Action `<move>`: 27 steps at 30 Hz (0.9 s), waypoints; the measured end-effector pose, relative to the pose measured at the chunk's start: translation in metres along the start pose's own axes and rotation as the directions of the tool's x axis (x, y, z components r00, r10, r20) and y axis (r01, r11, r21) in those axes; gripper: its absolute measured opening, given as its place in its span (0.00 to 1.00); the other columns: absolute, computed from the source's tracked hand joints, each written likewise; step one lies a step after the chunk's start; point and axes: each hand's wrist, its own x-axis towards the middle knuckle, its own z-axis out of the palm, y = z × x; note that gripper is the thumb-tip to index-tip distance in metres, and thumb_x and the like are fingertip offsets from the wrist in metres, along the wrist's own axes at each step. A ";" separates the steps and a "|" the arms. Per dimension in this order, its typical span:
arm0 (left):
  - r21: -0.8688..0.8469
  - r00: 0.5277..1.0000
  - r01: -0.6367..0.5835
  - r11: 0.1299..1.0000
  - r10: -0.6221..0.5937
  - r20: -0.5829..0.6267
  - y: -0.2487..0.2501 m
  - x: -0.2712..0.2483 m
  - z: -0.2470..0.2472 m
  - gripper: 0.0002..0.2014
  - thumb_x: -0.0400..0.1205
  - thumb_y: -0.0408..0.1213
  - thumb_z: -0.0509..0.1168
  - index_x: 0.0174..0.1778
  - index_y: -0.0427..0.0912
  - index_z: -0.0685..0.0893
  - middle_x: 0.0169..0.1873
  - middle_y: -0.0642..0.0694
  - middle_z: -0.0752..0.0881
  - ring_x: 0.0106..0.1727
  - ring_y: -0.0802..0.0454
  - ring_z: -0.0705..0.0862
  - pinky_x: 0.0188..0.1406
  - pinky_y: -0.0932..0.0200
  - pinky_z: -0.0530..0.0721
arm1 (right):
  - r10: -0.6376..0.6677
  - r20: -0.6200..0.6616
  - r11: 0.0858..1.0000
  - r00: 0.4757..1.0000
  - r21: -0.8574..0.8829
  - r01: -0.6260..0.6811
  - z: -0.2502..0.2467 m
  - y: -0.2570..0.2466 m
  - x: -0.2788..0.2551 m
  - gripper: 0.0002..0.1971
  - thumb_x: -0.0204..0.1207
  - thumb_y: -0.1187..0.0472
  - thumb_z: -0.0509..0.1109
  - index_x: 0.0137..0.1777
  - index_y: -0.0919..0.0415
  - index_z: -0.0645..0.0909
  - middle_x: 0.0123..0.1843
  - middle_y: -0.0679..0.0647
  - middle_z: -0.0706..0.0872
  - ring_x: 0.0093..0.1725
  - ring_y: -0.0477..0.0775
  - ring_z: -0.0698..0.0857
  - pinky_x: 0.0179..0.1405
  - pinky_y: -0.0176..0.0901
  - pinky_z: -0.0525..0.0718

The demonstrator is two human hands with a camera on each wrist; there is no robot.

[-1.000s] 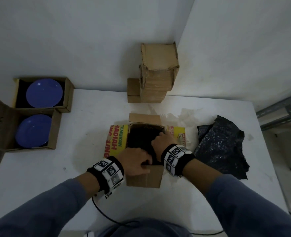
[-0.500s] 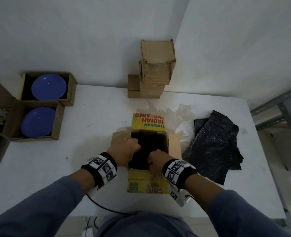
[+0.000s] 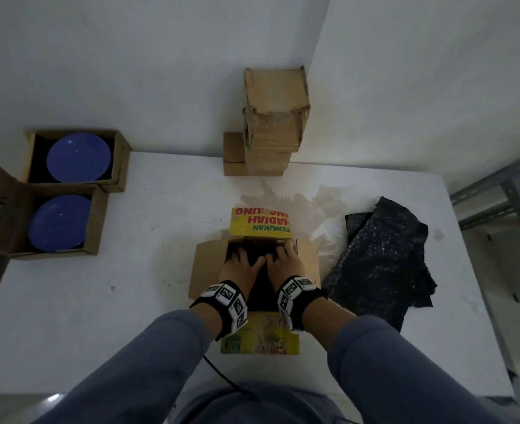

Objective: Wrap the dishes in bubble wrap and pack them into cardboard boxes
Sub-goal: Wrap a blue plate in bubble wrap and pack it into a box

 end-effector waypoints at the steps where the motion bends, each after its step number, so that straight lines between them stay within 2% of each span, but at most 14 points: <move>1: -0.008 1.000 0.003 1.000 -0.003 0.006 0.001 0.002 0.000 0.39 0.87 0.38 0.60 0.85 0.49 0.39 0.81 0.23 0.50 0.78 0.33 0.64 0.74 0.49 0.71 | 0.002 -0.005 1.000 1.000 0.002 -0.002 0.003 0.000 0.002 0.22 0.89 0.52 0.48 0.80 0.56 0.66 0.70 0.50 0.77 0.77 0.64 0.66 0.81 0.63 0.51; 6: -0.089 0.999 0.016 0.996 -0.012 0.041 0.002 0.009 -0.002 0.37 0.86 0.37 0.60 0.85 0.51 0.43 0.81 0.28 0.46 0.76 0.30 0.65 0.72 0.47 0.74 | -0.008 -0.011 0.999 1.000 0.034 0.008 0.012 -0.006 0.009 0.21 0.89 0.53 0.51 0.79 0.57 0.70 0.64 0.51 0.79 0.76 0.66 0.67 0.81 0.67 0.48; 10: -0.135 0.999 0.028 0.991 -0.026 0.022 0.003 0.013 0.002 0.34 0.85 0.33 0.61 0.83 0.51 0.49 0.80 0.29 0.48 0.75 0.29 0.65 0.70 0.44 0.76 | -0.025 -0.007 0.998 1.000 0.059 0.025 0.014 -0.007 0.008 0.19 0.87 0.57 0.55 0.75 0.60 0.75 0.60 0.53 0.81 0.74 0.68 0.69 0.80 0.70 0.47; 12: -0.130 0.999 0.032 0.991 -0.029 0.022 0.004 0.013 0.004 0.35 0.84 0.34 0.61 0.83 0.51 0.49 0.80 0.28 0.48 0.75 0.28 0.64 0.72 0.42 0.74 | -0.028 0.003 0.997 1.000 0.075 0.028 0.014 -0.007 0.008 0.19 0.87 0.58 0.56 0.73 0.60 0.77 0.59 0.53 0.82 0.74 0.69 0.69 0.80 0.72 0.46; 16: -0.113 0.999 0.036 0.993 -0.035 0.012 0.007 0.009 0.008 0.36 0.86 0.38 0.59 0.85 0.49 0.44 0.81 0.26 0.45 0.79 0.27 0.58 0.76 0.40 0.69 | -0.036 0.030 0.993 0.999 0.111 0.032 0.010 -0.006 0.007 0.18 0.86 0.58 0.57 0.72 0.60 0.77 0.59 0.53 0.82 0.75 0.71 0.67 0.79 0.73 0.45; 19: -0.111 1.000 0.025 0.994 -0.026 -0.004 0.007 0.007 0.009 0.37 0.87 0.39 0.58 0.86 0.48 0.40 0.82 0.24 0.43 0.82 0.27 0.53 0.78 0.40 0.66 | -0.034 0.046 0.994 0.998 0.103 0.029 0.007 -0.005 0.005 0.19 0.87 0.57 0.56 0.73 0.59 0.77 0.64 0.52 0.82 0.77 0.71 0.65 0.79 0.73 0.43; 23: -0.130 1.000 0.001 0.992 -0.002 -0.003 0.004 0.004 0.007 0.41 0.85 0.39 0.62 0.86 0.46 0.41 0.81 0.23 0.45 0.82 0.27 0.53 0.75 0.43 0.72 | -0.011 0.038 0.987 0.999 0.159 0.005 -0.001 0.001 0.002 0.17 0.87 0.56 0.55 0.68 0.56 0.81 0.62 0.51 0.85 0.75 0.66 0.69 0.80 0.70 0.43; 27: -0.094 0.999 0.013 0.996 -0.016 -0.033 0.005 0.003 0.009 0.42 0.82 0.43 0.66 0.85 0.41 0.45 0.81 0.25 0.46 0.81 0.25 0.55 0.74 0.42 0.74 | -0.018 0.050 0.985 0.999 0.173 0.009 -0.012 0.001 -0.003 0.16 0.84 0.51 0.60 0.67 0.56 0.80 0.63 0.53 0.85 0.73 0.65 0.72 0.81 0.70 0.46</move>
